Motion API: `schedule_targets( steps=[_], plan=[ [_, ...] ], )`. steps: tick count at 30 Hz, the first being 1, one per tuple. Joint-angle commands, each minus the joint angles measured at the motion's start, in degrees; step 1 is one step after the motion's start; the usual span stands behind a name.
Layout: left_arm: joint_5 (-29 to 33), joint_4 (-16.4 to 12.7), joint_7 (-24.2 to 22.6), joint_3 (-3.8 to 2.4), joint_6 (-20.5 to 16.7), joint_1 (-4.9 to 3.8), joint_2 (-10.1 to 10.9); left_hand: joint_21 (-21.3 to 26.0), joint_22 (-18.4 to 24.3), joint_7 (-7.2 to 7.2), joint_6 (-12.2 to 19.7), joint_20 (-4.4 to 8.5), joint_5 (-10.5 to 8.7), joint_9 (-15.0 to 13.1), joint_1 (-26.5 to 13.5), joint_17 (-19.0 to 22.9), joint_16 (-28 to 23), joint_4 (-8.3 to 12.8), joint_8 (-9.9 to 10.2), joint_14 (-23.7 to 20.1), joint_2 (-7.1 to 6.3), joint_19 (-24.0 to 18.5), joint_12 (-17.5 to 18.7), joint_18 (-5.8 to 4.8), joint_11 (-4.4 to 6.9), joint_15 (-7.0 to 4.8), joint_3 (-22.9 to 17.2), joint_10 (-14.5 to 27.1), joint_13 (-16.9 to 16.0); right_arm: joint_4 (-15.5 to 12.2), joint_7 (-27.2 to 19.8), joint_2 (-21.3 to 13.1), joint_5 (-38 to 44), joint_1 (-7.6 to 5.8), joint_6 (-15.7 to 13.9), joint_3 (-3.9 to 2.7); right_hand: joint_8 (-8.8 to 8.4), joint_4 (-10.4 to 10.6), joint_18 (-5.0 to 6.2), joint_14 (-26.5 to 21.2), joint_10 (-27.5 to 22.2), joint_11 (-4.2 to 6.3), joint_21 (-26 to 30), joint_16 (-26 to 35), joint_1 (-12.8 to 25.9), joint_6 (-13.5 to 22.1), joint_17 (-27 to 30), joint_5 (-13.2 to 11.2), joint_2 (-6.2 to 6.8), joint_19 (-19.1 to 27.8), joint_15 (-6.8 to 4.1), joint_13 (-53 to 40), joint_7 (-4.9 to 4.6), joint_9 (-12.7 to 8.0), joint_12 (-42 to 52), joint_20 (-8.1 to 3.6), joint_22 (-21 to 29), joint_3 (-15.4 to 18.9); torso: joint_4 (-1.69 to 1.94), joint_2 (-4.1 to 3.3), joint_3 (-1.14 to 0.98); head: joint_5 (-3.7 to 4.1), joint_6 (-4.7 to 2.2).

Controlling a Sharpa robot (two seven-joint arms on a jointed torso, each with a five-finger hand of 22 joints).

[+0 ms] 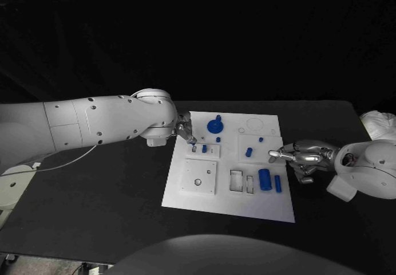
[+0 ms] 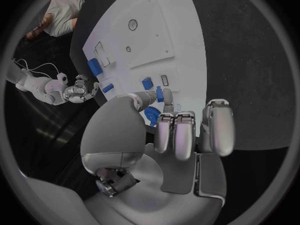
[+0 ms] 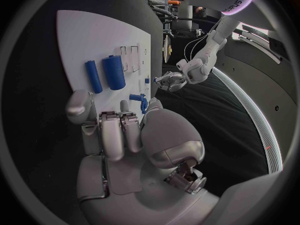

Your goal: Assemble the parts on the task board

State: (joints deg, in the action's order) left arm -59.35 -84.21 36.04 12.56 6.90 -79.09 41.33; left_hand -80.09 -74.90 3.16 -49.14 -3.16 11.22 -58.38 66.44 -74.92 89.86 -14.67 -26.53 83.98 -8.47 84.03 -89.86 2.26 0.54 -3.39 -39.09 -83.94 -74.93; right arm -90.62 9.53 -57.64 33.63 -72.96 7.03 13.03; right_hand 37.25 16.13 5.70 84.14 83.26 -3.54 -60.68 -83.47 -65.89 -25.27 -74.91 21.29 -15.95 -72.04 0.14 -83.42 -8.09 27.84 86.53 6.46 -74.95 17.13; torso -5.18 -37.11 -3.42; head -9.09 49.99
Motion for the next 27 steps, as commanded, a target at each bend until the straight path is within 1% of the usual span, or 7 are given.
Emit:
schedule_targets(
  steps=[1, 6, 10, 13, 18, 21, 27],
  plan=[
    [-0.9, -1.0, 0.6, 0.14, -2.2, -0.11, 0.3, -0.2, -12.2, -0.03, 0.6, 0.53, 1.28, -0.3, -0.6, -15.1, 0.1, -0.1, -0.5, 6.0, 0.41, 1.5, -0.1, -0.07, 0.44, -0.38, -0.3, -6.1, -15.1, 0.0, -0.1, 0.0, 0.1, 0.05, 0.7, 0.01, -0.12, 0.3, 0.7, -0.2, 0.0, 0.38, 0.3, 0.2, 0.2, -0.4, -8.3, -0.3, -0.49, 0.4, -0.08, -1.6, 0.08, -0.1, -0.3, -0.02, -6.5, -0.2, -0.05, -0.1, 0.07, 0.1, 0.01],
    [-1.9, -2.6, 3.1, 0.41, -4.1, -0.08, 0.9, -0.1, -12.2, 0.24, 1.5, 0.4, 3.53, -1.0, -1.6, -15.1, 0.1, -0.1, -1.1, 6.0, 1.29, 1.5, -0.1, -0.05, 0.17, -0.17, 0.9, -6.1, -15.1, 0.0, -0.1, 0.0, 0.1, 0.05, 0.5, 0.01, -0.14, 0.3, 0.71, -0.3, 0.0, 0.39, 0.3, 0.2, 0.2, -0.4, -8.3, -0.3, -0.48, 0.4, -0.08, -1.6, 0.09, -0.1, -0.4, -0.02, -6.5, -0.2, 0.08, -0.09, 0.02, 0.08, 0.01],
    [-2.6, -3.8, 5.2, 0.61, -5.3, 0.07, 1.4, 0.1, -12.1, 0.45, 2.3, 0.26, 4.37, -1.4, -2.5, -15.1, 0.1, -0.6, -1.5, 6.0, 1.98, 1.4, -0.1, -0.02, -0.02, -0.02, 2.5, -6.1, -15.1, 0.0, -0.2, 0.2, 0.1, 0.05, 0.4, 0.01, -0.24, 0.3, 0.75, -0.4, -0.2, 0.39, 0.6, 0.4, 0.3, -0.3, -8.1, -0.3, -0.46, 0.5, -0.07, -1.5, 0.11, -0.1, -0.5, -0.01, -6.5, -0.2, 0.01, -0.14, 0.03, 0.03, 0.01],
    [-3.5, -4.8, 5.8, 0.69, -7.4, 0.47, 1.9, 0.1, -12.1, 0.44, 2.5, 0.21, 5.07, -1.6, -2.4, -15.1, 0.1, -0.5, -1.8, 6.0, 2.45, 1.4, -0.1, -0.02, -0.05, 0.02, 3.3, -6.1, -15.1, -0.1, -0.2, 0.1, 0.1, 0.05, 0.3, 0.01, -0.26, 0.3, 0.77, -0.4, -0.2, 0.39, 0.6, 0.4, 0.3, -0.2, -8.1, -0.3, -0.46, 0.6, -0.07, -1.4, 0.11, -0.1, -0.5, -0.01, -6.4, -0.2, 0.22, -0.06, -0.01, 0.26, 0.01],
    [-5.0, -6.1, 5.9, 0.73, -10.5, 0.95, 2.4, 0.0, -12.2, 0.39, 2.6, 0.19, 5.48, -1.8, -2.2, -15.1, 0.1, -0.3, -2.0, 6.0, 2.84, 1.4, -0.1, -0.05, -0.02, 0.0, 3.7, -6.1, -15.1, 0.0, -0.3, 0.1, 0.1, 0.05, 0.2, 0.01, -0.31, 0.3, 0.81, -0.5, -0.4, 0.4, 0.8, 0.5, 0.3, -0.2, -8.0, -0.3, -0.44, 0.7, -0.07, -1.3, 0.12, -0.2, -0.6, -0.01, -6.4, -0.2, 0.2, -0.17, 0.1, 0.1, 0.01],
    [-5.4, -6.5, 5.6, 0.73, -11.9, 1.11, 2.5, -0.1, -12.2, 0.39, 2.6, 0.19, 5.55, -1.8, -2.2, -15.1, 0.1, -0.3, -2.1, 6.0, 2.93, 1.4, -0.1, -0.05, -0.02, 0.0, 3.8, -6.1, -15.1, 0.0, -0.3, 0.2, 0.1, 0.05, 0.2, 0.01, -0.33, 0.2, 0.81, -0.5, -0.4, 0.4, 0.9, 0.5, 0.3, -0.2, -8.0, -0.3, -0.44, 0.7, -0.07, -1.3, 0.12, -0.2, -0.6, 0.0, -6.4, -0.2, 0.19, -0.13, 0.05, 0.14, 0.01],
    [-5.9, -6.8, 5.3, 0.74, -12.1, 1.25, 2.6, -0.1, -12.2, 0.36, 2.6, 0.2, 5.65, -2.0, -2.1, -15.1, 0.1, -0.2, -2.3, 6.0, 2.97, 1.4, -0.1, -0.05, 0.0, -0.02, 4.0, -6.1, -15.1, 0.0, -0.4, 0.2, 0.1, 0.06, 0.2, 0.01, -0.35, 0.2, 0.85, -0.6, -0.6, 0.4, 1.0, 0.6, 0.3, -0.1, -7.9, -0.3, -0.43, 0.8, -0.07, -1.2, 0.13, -0.2, -0.7, 0.0, -6.3, -0.2, 0.1, -0.15, 0.07, 0.12, 0.01]
  ],
)
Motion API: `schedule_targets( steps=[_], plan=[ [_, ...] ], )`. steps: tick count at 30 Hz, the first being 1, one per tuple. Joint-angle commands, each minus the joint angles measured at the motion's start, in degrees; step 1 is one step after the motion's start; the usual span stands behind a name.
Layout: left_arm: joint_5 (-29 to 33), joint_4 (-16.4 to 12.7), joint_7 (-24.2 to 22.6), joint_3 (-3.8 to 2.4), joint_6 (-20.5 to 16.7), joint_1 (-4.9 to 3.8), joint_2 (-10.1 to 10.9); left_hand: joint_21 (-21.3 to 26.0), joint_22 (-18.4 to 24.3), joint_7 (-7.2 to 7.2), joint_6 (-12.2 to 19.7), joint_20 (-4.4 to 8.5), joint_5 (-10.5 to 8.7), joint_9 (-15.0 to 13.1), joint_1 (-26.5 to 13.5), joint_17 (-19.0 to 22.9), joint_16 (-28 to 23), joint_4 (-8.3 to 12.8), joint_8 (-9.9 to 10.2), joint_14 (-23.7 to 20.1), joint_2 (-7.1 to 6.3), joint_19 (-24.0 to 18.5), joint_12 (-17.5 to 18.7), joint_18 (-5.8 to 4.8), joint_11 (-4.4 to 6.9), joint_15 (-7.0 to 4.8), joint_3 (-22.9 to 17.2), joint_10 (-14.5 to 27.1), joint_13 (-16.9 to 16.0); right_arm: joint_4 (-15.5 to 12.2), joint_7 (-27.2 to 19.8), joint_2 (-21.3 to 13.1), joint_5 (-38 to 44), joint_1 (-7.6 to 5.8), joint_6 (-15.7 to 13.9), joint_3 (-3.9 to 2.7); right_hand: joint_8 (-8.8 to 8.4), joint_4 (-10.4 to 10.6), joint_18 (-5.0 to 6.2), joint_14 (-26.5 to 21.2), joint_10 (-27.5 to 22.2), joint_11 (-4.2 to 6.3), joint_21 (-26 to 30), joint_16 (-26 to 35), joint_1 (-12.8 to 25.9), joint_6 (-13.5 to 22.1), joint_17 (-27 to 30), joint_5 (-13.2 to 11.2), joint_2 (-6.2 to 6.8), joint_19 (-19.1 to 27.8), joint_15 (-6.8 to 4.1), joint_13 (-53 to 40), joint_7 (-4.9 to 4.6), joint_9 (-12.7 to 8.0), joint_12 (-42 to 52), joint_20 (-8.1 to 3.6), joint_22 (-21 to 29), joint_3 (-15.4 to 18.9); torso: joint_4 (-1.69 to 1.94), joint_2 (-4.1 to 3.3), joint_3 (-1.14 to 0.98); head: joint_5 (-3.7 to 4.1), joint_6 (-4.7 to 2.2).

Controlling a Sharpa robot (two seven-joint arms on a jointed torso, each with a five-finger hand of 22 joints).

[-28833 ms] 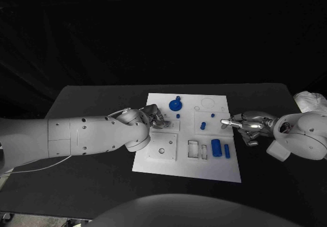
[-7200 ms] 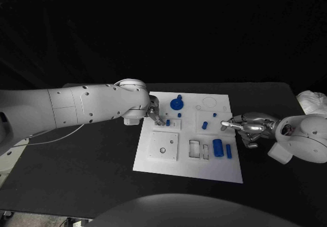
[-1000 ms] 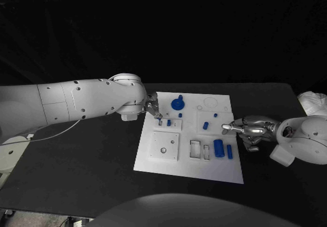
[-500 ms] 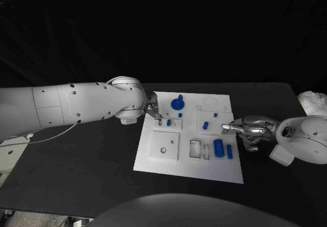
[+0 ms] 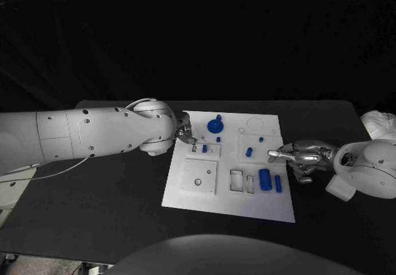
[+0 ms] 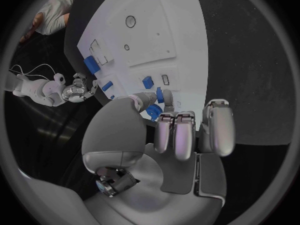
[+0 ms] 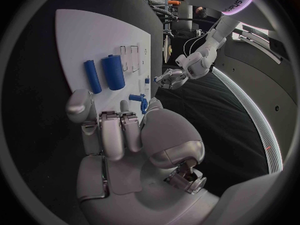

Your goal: Assemble the parts on the task board

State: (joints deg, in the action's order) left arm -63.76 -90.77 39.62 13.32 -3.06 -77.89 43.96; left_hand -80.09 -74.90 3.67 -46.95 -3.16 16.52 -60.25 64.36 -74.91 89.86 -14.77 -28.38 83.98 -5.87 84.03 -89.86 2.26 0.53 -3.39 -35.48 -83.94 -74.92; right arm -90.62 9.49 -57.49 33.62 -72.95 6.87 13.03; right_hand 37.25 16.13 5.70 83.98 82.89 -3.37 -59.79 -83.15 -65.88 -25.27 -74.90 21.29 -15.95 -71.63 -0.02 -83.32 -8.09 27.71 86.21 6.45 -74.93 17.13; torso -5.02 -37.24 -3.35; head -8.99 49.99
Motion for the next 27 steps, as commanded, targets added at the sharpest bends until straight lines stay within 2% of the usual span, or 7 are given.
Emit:
schedule_targets(
  steps=[1, 14, 21, 27],
  plan=[
    [-1.5, -0.2, 1.8, -0.02, -2.1, 0.07, 0.0, 0.0, -12.2, -0.16, 0.4, 0.2, 0.37, -0.1, 0.0, -15.1, 0.1, -0.1, -0.5, 6.0, 0.37, 1.4, -0.1, -0.04, 0.01, -0.03, 0.6, -6.1, -15.1, 0.0, -0.3, 0.0, 0.1, 0.05, 0.4, 0.01, -0.35, 0.2, 0.85, -0.4, -0.2, 0.23, 0.2, 0.3, 0.3, -0.1, -7.9, -0.3, -0.43, 0.4, 0.1, -1.3, 0.12, -0.1, -0.4, 0.0, -6.3, -0.2, -0.04, -0.01, -0.02, 0.03, 0.01],
    [-1.0, 1.0, 2.0, -0.02, 0.6, 0.48, -0.6, 0.2, -12.1, -0.23, 0.2, 0.2, 0.36, -0.3, -0.1, -15.1, 0.1, -0.1, -0.9, 6.0, 0.54, 1.3, -0.1, 0.02, 0.05, -0.04, 1.0, -6.1, -15.1, 0.0, -0.9, 0.2, 0.1, 0.09, 0.1, 0.01, -0.39, 0.2, 0.88, -0.6, -0.4, 0.23, 0.3, 0.5, 0.3, -0.1, -7.7, -0.3, -0.43, 0.5, 0.1, -1.1, 0.12, -0.1, -0.5, 0.01, -6.3, -0.3, -0.06, 0.01, -0.03, 0.2, 0.01],
    [-0.1, 1.5, 2.1, -0.02, 2.7, 0.73, -0.8, 0.5, -12.0, -0.28, 0.3, 0.21, 0.32, -0.3, 0.1, -15.1, 0.1, 0.1, -0.9, 6.0, 0.36, 1.2, -0.1, 0.07, 0.08, -0.05, 1.3, -6.1, -15.1, 0.0, -3.1, 0.0, 0.1, 0.12, -1.5, 0.01, -0.31, 0.1, 0.65, -0.2, 0.4, 0.25, -0.7, 0.0, 0.2, -0.2, -8.2, -0.2, -0.39, -0.2, 0.08, -1.7, 0.14, -0.1, -0.1, 0.01, -6.6, -0.4, 0.0, 0.03, -0.02, 0.27, 0.01],
    [0.4, 1.8, 1.9, -0.02, 3.1, 0.84, -1.2, 0.5, -12.0, -0.28, 0.3, 0.21, 0.31, -0.3, 0.1, -15.1, 0.1, 0.2, -0.9, 6.0, 0.34, 1.1, -0.1, 0.09, 0.09, -0.06, 1.4, -6.1, -15.1, -0.2, -7.0, -0.4, -0.5, 0.12, -3.9, 0.02, 0.43, 0.1, 0.14, 1.0, 2.1, 0.44, -3.3, -1.1, 0.1, -1.4, -9.2, 0.0, -0.19, -2.0, -0.11, -2.8, 0.33, 0.3, 0.9, -0.11, -7.4, -0.5, 0.05, 0.0, 0.0, 0.24, 0.01]
  ],
)
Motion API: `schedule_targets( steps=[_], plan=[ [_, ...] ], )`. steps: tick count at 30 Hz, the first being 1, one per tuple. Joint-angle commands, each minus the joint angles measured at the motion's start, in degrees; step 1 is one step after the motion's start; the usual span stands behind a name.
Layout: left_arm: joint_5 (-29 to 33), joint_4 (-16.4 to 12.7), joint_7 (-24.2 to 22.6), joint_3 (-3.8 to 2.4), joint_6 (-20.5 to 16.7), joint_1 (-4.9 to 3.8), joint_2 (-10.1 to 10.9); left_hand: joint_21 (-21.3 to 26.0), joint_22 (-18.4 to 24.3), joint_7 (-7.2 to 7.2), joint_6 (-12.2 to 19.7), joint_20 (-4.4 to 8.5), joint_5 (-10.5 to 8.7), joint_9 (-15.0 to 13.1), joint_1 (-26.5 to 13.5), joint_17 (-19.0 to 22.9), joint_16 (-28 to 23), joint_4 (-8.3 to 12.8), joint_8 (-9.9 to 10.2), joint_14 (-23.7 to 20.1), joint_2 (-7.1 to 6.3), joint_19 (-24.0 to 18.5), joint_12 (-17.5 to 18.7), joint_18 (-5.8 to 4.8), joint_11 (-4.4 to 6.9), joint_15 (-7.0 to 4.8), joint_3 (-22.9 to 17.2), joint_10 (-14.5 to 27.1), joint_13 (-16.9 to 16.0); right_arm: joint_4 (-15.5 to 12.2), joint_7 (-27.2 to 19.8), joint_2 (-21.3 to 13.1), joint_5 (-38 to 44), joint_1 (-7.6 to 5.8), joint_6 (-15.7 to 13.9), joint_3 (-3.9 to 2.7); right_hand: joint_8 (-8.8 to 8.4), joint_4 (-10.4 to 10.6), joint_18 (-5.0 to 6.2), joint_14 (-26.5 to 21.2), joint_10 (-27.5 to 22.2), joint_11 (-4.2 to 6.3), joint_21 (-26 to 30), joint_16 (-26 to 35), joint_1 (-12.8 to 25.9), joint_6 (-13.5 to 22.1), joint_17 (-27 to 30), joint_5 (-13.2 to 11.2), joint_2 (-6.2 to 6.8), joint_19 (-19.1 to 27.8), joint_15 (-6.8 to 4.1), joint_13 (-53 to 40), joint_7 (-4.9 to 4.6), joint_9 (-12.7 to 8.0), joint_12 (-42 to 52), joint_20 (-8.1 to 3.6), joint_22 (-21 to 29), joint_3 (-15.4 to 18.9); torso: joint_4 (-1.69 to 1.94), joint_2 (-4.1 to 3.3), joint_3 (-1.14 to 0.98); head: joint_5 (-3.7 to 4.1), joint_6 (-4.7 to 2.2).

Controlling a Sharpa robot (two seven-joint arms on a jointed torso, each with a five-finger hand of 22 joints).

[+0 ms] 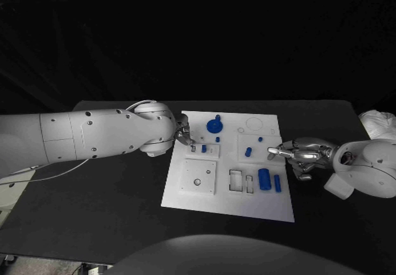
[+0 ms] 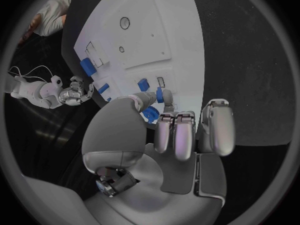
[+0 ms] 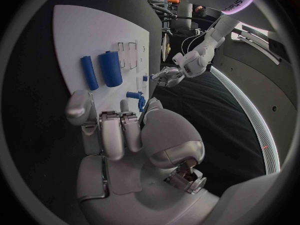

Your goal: Assemble the parts on the task board

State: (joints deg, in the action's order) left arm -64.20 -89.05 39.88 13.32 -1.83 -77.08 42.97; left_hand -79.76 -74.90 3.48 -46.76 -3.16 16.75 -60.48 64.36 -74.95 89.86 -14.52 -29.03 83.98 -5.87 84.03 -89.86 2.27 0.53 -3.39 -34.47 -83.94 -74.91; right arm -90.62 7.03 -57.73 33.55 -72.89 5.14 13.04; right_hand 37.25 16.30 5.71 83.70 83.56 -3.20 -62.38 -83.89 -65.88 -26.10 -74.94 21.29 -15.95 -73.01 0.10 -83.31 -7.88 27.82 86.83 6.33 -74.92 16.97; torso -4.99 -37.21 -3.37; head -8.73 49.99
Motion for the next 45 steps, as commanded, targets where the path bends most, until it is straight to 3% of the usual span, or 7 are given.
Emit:
schedule_targets(
  steps=[1, 13, 33, 45],
  plan=[
    [0.9, 0.1, 1.6, -0.02, 1.9, 0.04, -0.3, 0.2, -12.0, -0.09, 0.1, 0.21, 0.08, -0.1, 0.1, -15.1, 0.1, -0.1, -0.3, 6.0, 0.34, 1.1, -0.1, 0.09, 0.09, -0.06, 0.4, -6.1, -15.1, -0.3, -5.4, -0.2, -0.6, 0.06, -2.7, 0.0, 0.6, 0.0, 0.01, 1.6, 1.8, 0.33, -1.3, -0.7, 0.2, -0.7, -9.5, 0.0, -0.12, -1.0, -0.28, -3.1, 0.19, 0.2, 0.5, -0.03, -7.6, -0.3, 0.0, -0.03, 0.02, -0.05, 0.01],
    [1.7, 0.7, 1.5, -0.02, 2.2, 0.08, -0.6, 0.3, -12.0, -0.09, 0.2, 0.21, 0.07, -0.1, 0.2, -15.1, 0.1, 0.0, -0.3, 6.0, 0.3, 1.1, -0.1, 0.1, 0.09, -0.06, 0.5, -6.1, -15.1, -1.5, -12.0, -1.5, -1.9, -0.05, -7.4, -0.01, 2.55, 0.2, -0.96, 3.7, 5.0, 0.93, -6.4, -3.0, -0.1, -2.6, -11.7, 0.6, 0.07, -4.5, -0.93, -5.5, 0.74, 1.3, 2.3, -0.65, -8.9, -0.1, -0.1, -0.09, 0.01, -0.16, 0.01],
    [1.7, 2.4, 0.9, -0.02, 2.3, 0.79, -2.3, 0.4, -11.9, 0.03, 0.5, 0.2, -0.07, 0.0, 0.1, -15.1, 0.1, 0.0, -0.3, 6.0, 0.44, 1.0, -0.1, 0.12, 0.02, -0.03, 1.3, -6.1, -15.1, -1.4, -12.4, -1.5, -2.6, -0.1, -7.2, -0.01, 2.59, 0.2, -0.83, 3.4, 4.7, 0.94, -5.8, -2.6, -0.1, -2.6, -11.3, 0.5, 0.02, -4.2, -0.94, -5.2, 0.75, 1.3, 2.2, -0.67, -8.8, -0.2, -0.03, -0.04, -0.01, 0.07, 0.01],
    [0.6, 2.7, 0.9, -0.02, 2.6, 0.95, -2.2, 0.5, -11.9, 0.1, 0.6, 0.17, -0.27, 0.0, -0.2, -15.1, 0.1, -0.2, -0.3, 6.0, 0.6, 0.9, -0.1, 0.13, -0.05, 0.02, 2.2, -6.1, -15.1, -1.3, -11.9, -1.5, -2.7, -0.09, -6.6, -0.01, 2.48, 0.2, -0.76, 3.2, 4.5, 0.94, -5.5, -2.4, -0.1, -2.4, -11.1, 0.5, -0.03, -4.0, -0.93, -5.1, 0.76, 1.3, 2.0, -0.68, -8.7, -0.2, -0.01, -0.05, -0.02, 0.14, 0.01]
  ],
)
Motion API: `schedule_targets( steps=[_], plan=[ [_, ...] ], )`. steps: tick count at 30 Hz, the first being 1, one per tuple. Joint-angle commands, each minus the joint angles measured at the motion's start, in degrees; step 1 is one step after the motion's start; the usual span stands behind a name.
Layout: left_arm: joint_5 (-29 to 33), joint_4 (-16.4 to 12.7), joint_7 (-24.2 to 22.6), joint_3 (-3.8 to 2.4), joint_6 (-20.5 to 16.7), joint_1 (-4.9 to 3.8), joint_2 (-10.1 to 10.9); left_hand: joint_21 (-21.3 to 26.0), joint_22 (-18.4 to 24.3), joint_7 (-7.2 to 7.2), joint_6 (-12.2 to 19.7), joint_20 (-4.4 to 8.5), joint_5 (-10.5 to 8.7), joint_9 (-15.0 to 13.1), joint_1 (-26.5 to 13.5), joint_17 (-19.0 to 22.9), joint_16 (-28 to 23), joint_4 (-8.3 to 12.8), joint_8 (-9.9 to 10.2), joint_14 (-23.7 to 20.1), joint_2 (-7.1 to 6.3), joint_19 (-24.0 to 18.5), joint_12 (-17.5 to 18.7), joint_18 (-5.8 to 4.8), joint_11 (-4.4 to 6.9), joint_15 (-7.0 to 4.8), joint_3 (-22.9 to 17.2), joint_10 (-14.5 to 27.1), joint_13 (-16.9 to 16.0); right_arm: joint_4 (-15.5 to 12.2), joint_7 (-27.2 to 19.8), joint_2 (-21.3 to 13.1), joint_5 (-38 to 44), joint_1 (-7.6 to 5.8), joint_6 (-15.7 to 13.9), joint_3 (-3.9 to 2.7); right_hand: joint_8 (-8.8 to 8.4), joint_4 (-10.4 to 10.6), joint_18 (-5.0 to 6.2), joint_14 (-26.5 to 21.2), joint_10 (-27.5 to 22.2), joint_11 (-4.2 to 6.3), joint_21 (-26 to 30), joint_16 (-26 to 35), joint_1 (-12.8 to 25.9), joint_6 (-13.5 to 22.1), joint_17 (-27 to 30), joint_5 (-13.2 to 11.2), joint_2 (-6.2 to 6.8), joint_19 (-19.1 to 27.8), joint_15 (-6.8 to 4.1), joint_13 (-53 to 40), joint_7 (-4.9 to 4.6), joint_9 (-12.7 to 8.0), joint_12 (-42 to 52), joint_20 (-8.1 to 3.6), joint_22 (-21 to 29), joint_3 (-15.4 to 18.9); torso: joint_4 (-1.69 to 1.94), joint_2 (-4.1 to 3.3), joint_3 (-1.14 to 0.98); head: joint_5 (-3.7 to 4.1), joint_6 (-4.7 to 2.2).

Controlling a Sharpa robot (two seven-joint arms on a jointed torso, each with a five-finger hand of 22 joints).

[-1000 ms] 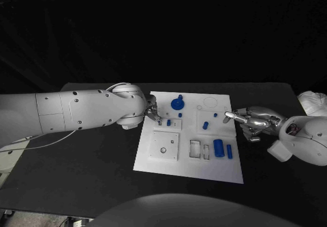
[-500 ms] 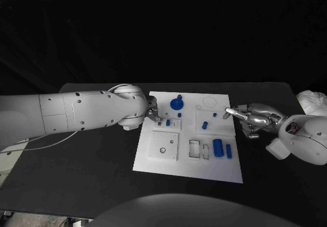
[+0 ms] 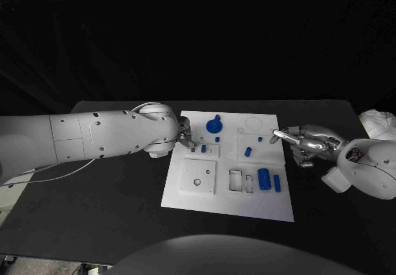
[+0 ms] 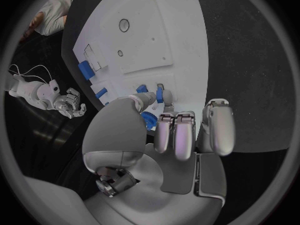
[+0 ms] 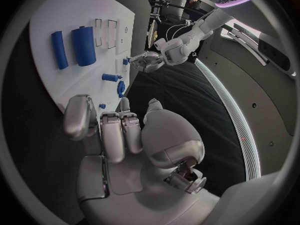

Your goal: Assemble the parts on the task board

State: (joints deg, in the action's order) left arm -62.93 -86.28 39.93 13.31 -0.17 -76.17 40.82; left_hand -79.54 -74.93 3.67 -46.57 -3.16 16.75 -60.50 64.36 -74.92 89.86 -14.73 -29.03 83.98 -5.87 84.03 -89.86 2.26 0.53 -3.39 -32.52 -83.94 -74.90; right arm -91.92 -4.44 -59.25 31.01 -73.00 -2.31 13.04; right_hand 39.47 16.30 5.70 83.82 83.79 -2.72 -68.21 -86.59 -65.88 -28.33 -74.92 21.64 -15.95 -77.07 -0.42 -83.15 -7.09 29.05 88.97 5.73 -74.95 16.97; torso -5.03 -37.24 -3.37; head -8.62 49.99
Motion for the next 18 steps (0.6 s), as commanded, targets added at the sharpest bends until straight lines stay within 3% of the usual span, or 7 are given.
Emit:
schedule_targets(
  steps=[1, 18],
  plan=[
    [-0.7, -0.1, 0.8, -0.02, 1.0, 0.04, 0.0, 0.3, -11.9, -0.1, 0.4, 0.17, -0.27, 0.1, -0.2, -15.1, 0.1, 0.0, -0.3, 6.0, 0.6, 0.9, -0.1, 0.13, -0.05, 0.02, 0.2, -6.1, -15.1, 0.0, -0.4, 0.0, -0.1, 0.02, 0.9, 0.0, 0.26, 0.2, -0.76, 3.1, 4.2, 0.47, 0.3, 0.3, -0.1, -0.2, -11.1, 0.2, -0.03, 0.1, -0.41, -5.2, -0.04, 0.1, -0.1, -0.08, -8.6, -0.2, 0.02, -0.01, -0.01, 0.02, 0.01],
    [-0.9, -0.3, 0.8, -0.02, 1.6, 0.34, 0.1, 0.5, -11.8, -0.1, 0.7, 0.13, -0.35, 0.2, 0.2, -15.1, 0.1, 0.3, -0.2, 6.0, 0.76, 0.8, -0.1, 0.17, -0.06, 0.05, 0.8, -6.1, -15.1, 0.1, 0.2, 0.2, -0.2, 0.05, 1.5, 0.0, 0.12, 0.2, -0.7, 3.0, 4.1, 0.46, 0.6, 0.4, -0.1, 0.1, -10.9, 0.1, -0.08, 0.3, -0.4, -5.1, -0.05, 0.0, -0.2, -0.1, -8.5, -0.2, -0.01, 0.02, -0.02, -0.12, 0.01]
  ],
)
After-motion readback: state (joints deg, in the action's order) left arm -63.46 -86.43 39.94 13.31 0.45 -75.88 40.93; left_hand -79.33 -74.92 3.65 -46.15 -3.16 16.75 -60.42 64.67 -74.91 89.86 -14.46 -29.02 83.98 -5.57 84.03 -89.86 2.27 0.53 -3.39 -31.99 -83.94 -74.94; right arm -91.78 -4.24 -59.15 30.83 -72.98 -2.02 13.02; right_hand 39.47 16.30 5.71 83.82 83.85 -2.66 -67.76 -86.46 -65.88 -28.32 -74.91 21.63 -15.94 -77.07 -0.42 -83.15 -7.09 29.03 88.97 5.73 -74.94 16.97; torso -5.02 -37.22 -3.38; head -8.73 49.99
